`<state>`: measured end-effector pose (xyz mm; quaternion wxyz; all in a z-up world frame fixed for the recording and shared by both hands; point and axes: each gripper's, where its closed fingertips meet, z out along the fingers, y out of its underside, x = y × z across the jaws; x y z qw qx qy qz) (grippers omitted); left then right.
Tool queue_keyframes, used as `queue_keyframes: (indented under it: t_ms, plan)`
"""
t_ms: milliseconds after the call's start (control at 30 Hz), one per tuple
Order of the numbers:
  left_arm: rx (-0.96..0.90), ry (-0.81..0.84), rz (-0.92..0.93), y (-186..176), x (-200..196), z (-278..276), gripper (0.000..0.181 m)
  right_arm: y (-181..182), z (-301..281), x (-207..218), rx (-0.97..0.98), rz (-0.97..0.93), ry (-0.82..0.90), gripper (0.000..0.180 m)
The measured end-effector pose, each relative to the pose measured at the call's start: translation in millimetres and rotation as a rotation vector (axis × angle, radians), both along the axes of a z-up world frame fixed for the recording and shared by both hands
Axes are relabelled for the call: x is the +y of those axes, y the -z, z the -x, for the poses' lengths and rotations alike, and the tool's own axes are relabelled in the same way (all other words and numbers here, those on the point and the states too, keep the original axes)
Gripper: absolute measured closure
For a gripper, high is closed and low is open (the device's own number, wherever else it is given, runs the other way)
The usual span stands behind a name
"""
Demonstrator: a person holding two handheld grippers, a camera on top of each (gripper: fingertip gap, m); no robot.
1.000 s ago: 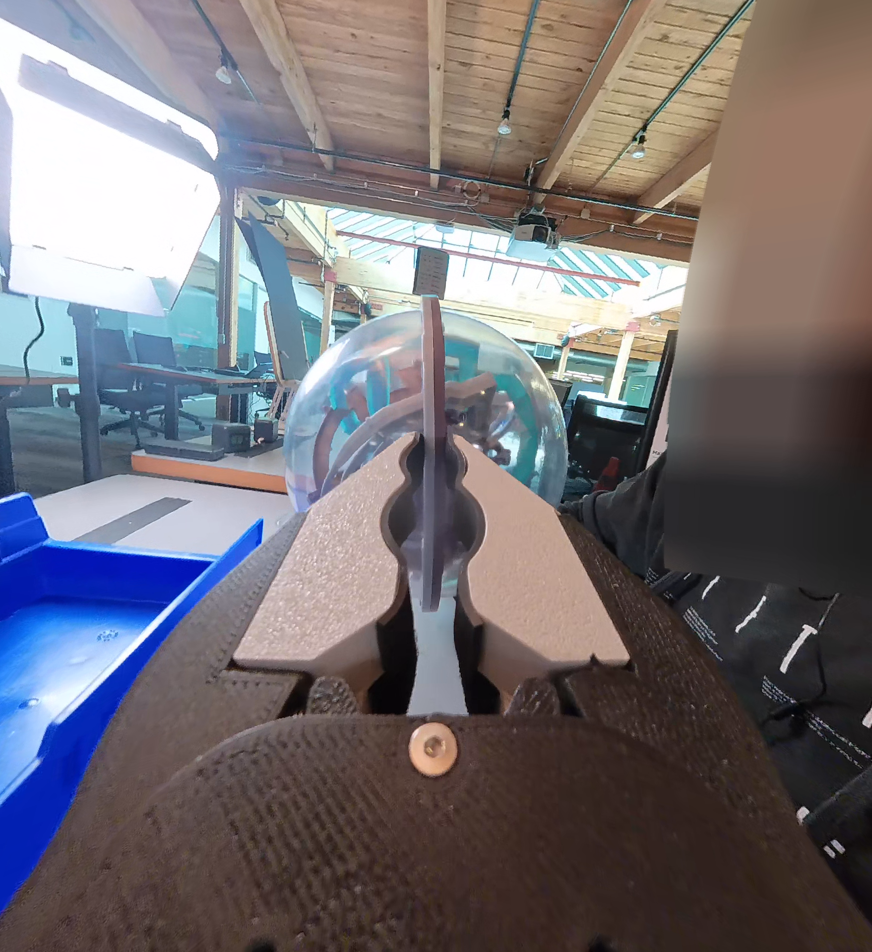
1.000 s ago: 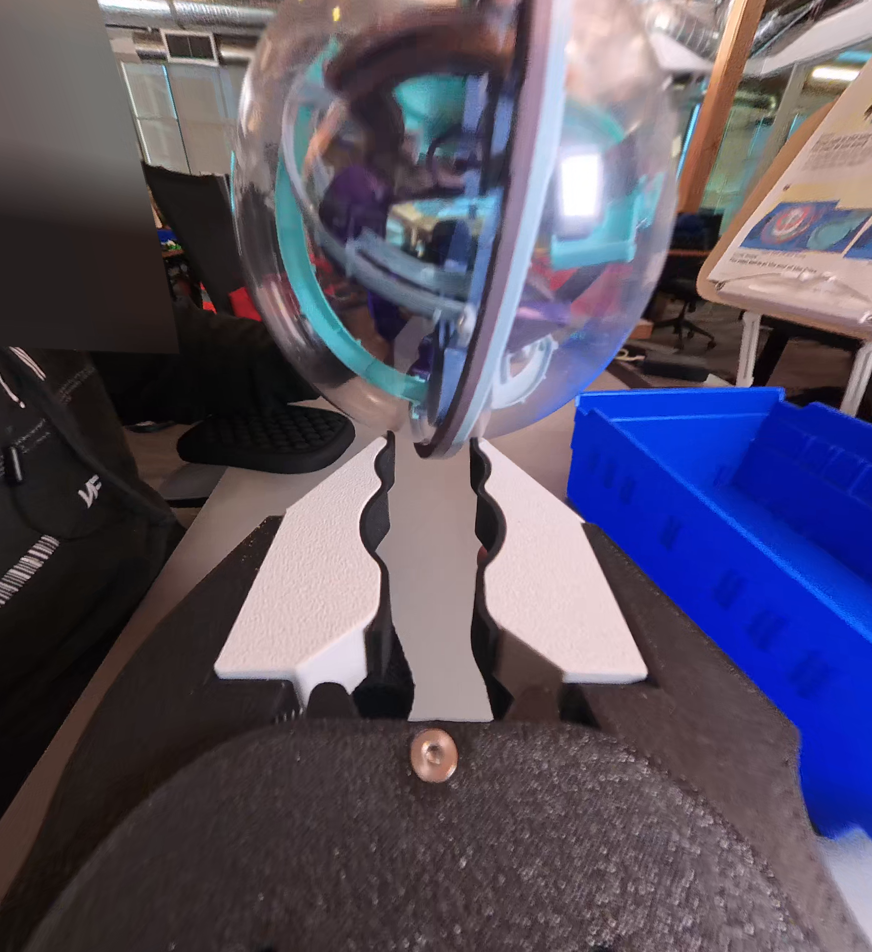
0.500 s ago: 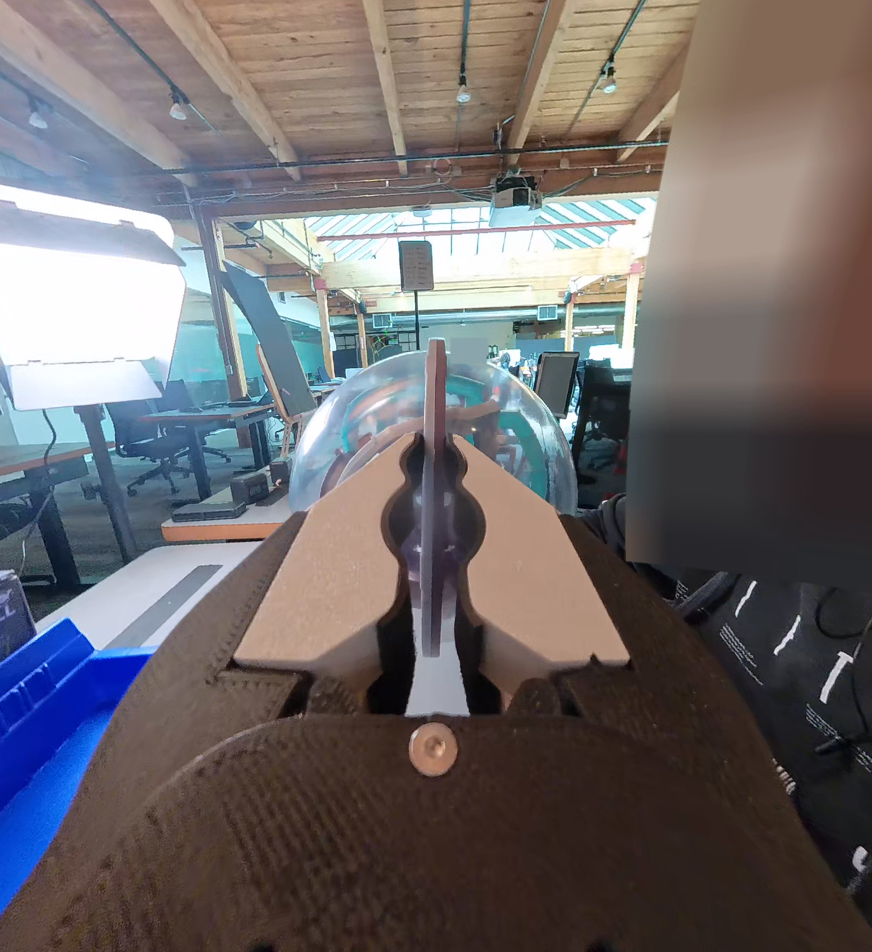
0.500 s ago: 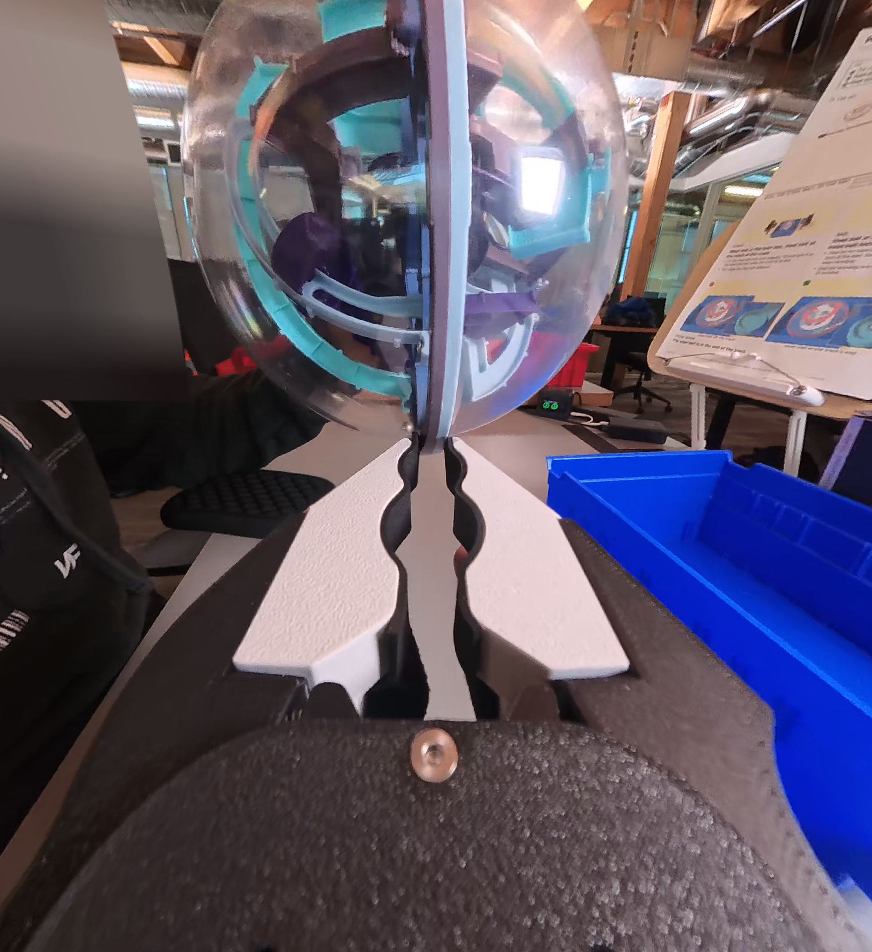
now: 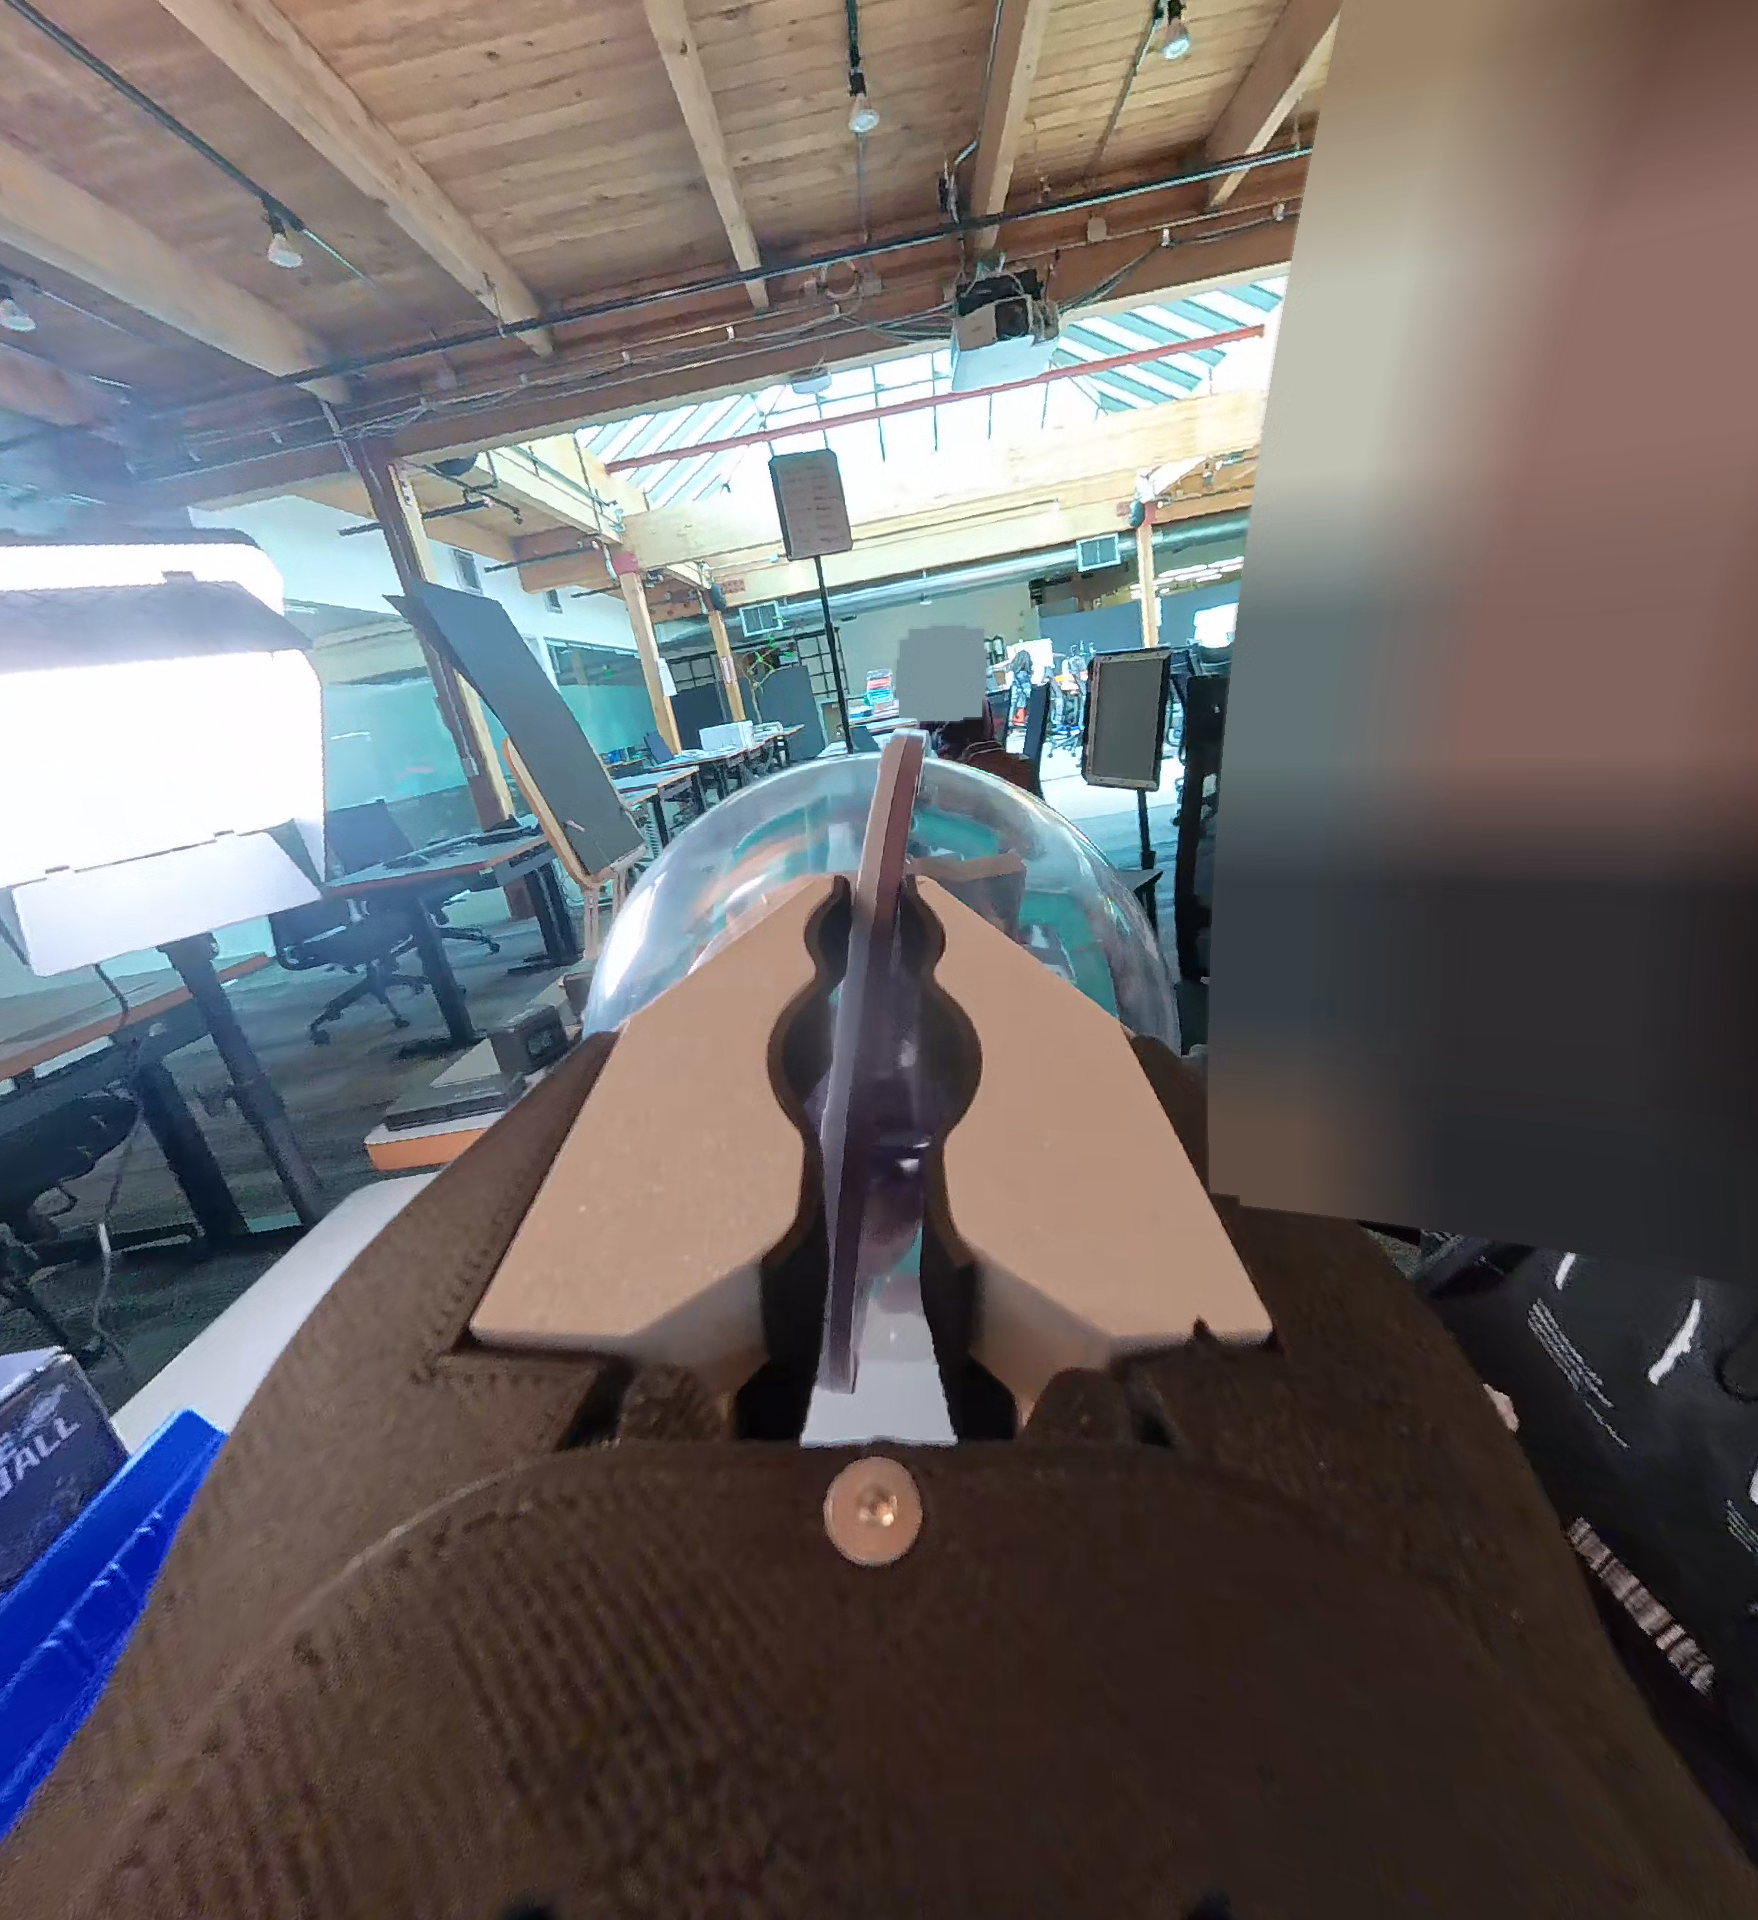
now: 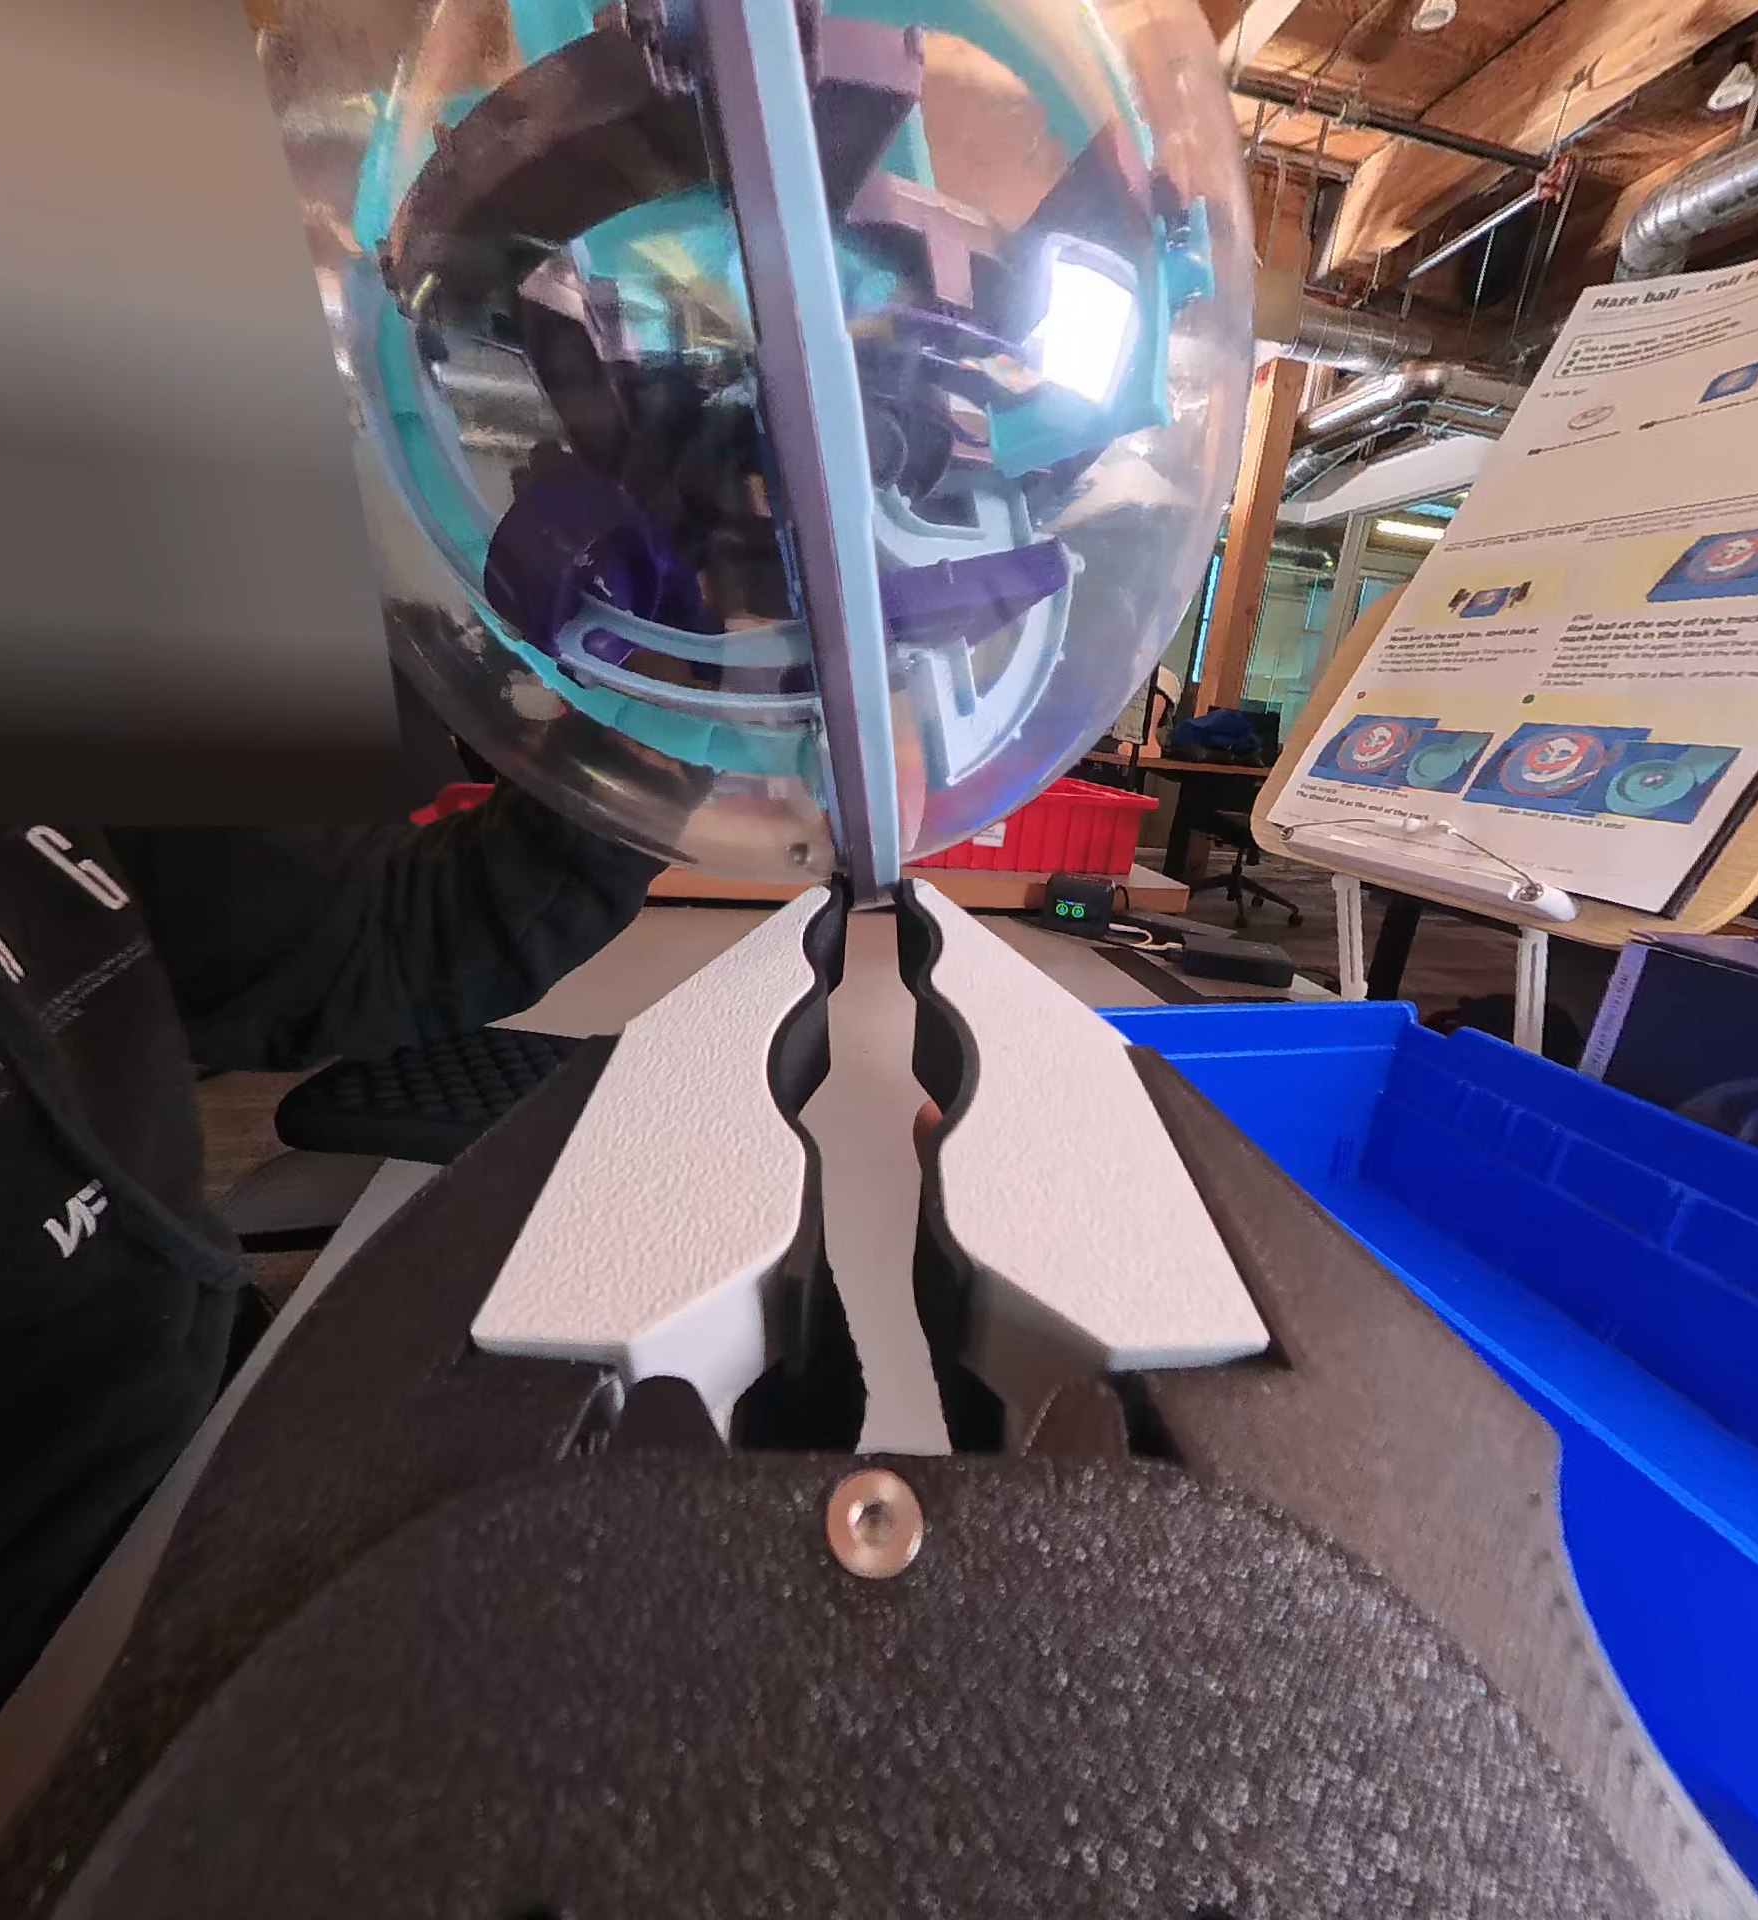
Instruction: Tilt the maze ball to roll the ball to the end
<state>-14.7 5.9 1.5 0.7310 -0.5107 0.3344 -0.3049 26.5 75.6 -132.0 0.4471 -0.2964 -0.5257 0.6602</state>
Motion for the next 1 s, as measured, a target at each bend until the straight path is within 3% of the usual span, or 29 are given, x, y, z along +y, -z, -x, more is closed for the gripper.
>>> queue_keyframes:
  t_ms: [633,1000]
  plan:
    - [0.227,-0.175,-0.016,-30,22,-30,0.173,-5,8,-22,-0.001,0.107,-0.117,0.172]
    - [0.205,-0.202,0.004,-24,27,-22,0.173,2,11,-23,-0.031,0.103,-0.112,0.173]
